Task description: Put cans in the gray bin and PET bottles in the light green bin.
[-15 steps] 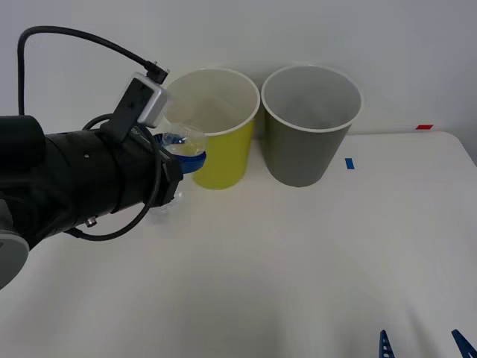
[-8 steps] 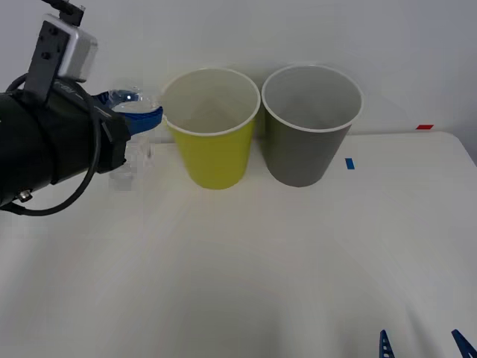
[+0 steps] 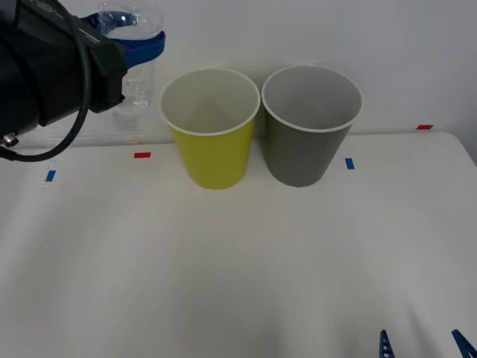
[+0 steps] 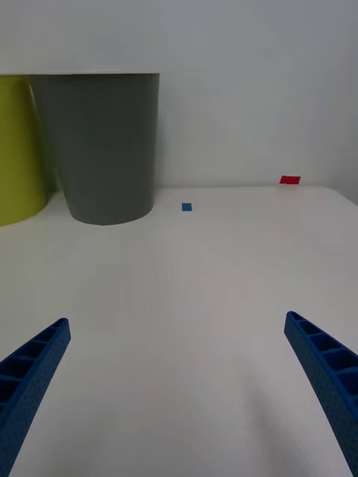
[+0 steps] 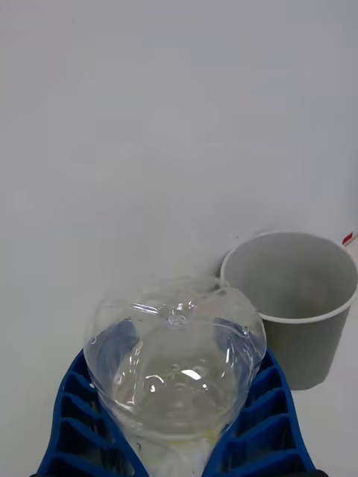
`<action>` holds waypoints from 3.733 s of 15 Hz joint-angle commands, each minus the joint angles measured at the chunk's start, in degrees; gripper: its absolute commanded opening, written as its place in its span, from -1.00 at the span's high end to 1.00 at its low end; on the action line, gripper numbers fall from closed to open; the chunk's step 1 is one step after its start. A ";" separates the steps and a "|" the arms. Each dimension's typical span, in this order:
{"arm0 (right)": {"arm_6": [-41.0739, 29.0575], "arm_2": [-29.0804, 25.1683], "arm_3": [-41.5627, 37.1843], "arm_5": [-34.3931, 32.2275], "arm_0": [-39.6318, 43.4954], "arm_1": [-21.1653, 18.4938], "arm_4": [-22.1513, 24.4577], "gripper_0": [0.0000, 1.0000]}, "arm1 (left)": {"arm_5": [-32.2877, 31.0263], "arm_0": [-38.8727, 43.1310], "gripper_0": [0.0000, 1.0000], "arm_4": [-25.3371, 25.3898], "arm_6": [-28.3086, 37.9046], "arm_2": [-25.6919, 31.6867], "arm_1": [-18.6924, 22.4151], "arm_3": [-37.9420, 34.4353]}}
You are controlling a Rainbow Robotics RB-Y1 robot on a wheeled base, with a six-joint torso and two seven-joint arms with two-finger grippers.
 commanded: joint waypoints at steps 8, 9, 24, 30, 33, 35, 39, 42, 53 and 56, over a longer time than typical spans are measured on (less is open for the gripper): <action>0.00 0.00 0.00 0.00 0.00 0.00 0.00 -1.00 | -16.26 -11.96 1.00 -13.66 6.69 -17.03 -0.36 18.79; 0.00 0.00 0.00 0.00 0.00 0.00 0.00 -1.00 | -18.63 -12.13 1.00 -15.85 7.57 -18.88 -0.71 20.28; 0.00 0.00 0.00 0.00 0.00 0.00 0.00 -1.00 | -41.13 -12.05 1.00 -21.57 8.27 -23.10 -6.60 41.03; 0.00 0.00 0.00 0.00 0.00 0.00 0.00 -1.00 | -45.27 -12.05 1.00 -23.68 9.33 -24.41 -7.30 44.54; 0.00 0.00 0.00 0.00 0.00 0.00 0.00 -1.00 | -45.35 -11.61 1.00 -26.40 9.59 -24.41 -6.86 44.72; 0.00 0.00 0.00 0.00 0.00 0.00 0.00 -1.00 | -45.44 -11.26 1.00 -26.49 10.20 -24.41 -6.60 44.72; 0.00 0.00 0.00 0.00 0.00 0.00 0.00 -1.00 | -45.44 -11.26 0.42 -26.05 10.91 -24.41 -5.90 44.72; 0.00 0.00 0.00 0.00 0.00 0.00 0.00 -1.00 | -45.44 -11.26 -1.00 -25.61 11.61 -24.41 -5.63 44.63; 0.00 0.00 0.00 0.00 0.00 0.00 0.00 -1.00 | -45.44 -11.34 -1.00 -22.01 12.58 -24.50 -4.66 44.54; 0.00 0.00 0.00 0.00 0.00 0.00 0.00 -1.00 | -42.28 -11.26 -1.00 -21.83 11.96 -24.41 -3.70 42.43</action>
